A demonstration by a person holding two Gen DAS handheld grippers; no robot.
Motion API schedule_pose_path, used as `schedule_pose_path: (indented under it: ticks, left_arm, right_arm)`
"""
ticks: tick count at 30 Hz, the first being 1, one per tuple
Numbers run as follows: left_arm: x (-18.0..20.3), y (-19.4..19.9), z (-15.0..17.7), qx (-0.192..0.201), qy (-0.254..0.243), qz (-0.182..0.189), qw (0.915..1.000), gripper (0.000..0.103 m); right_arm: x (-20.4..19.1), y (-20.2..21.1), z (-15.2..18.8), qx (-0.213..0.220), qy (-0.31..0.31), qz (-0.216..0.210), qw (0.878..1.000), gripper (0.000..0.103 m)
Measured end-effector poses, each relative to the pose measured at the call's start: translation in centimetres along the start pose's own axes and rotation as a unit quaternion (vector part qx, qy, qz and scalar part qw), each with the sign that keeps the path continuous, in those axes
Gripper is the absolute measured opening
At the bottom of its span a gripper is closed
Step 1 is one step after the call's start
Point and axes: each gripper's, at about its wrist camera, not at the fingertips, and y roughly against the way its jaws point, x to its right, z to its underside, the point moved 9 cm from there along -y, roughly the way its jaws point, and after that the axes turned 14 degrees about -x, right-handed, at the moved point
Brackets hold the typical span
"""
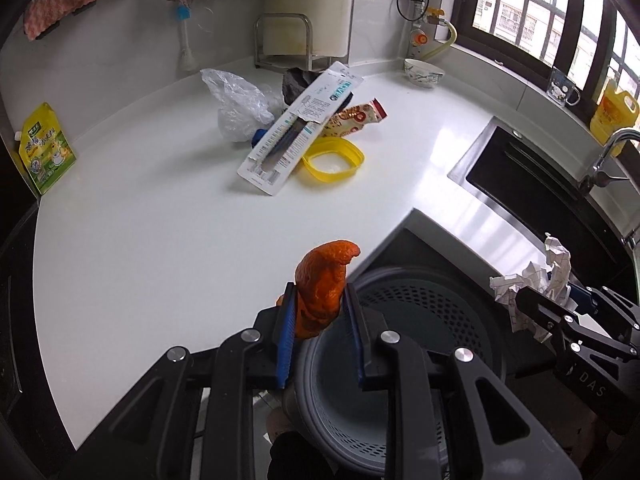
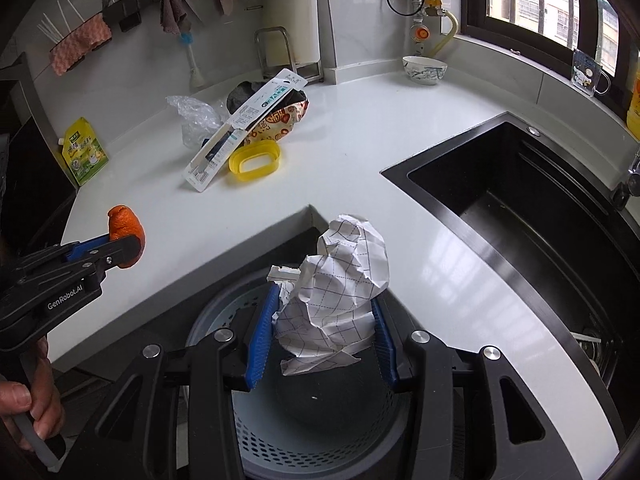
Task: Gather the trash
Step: 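Carry both items over the wastebasket and open both tools to drop them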
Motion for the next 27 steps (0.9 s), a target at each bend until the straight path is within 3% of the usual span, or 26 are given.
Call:
schedule_pose_path:
  ticks: [10, 21, 24, 25, 27]
  left_arm:
    - [4.2, -3.6, 4.3, -0.045, -0.028, 0.02, 0.9984, 0.023]
    - [4.7, -5.2, 5.3, -0.068, -0.03, 0.013, 0.9971, 0.029]
    - [4.4, -5.1, 5.1, -0.067, -0.027, 0.005, 0.9974, 0.049]
    - [4.2, -5.0, 5.0, -0.063, -0.025, 0.0, 0.9977, 0.063]
    - [4.0, -4.6, 4.9, -0.055, -0.023, -0.002, 0.9982, 0.067]
  right_arm:
    - [1.2, -3.4, 5.4, -0.066, 0.015, -0.008, 0.998, 0.043]
    - [1.7, -5.3, 6.8, -0.095, 0.016, -0.02, 0.995, 0.045]
    - [1.7, -5.2, 6.6, -0.093, 0.018, -0.017, 0.995, 0.052]
    - [1.7, -5.2, 6.6, -0.092, 0.018, -0.016, 0.995, 0.057]
    - [1.8, -5.0, 6.5, -0.09, 0.017, -0.015, 0.996, 0.059]
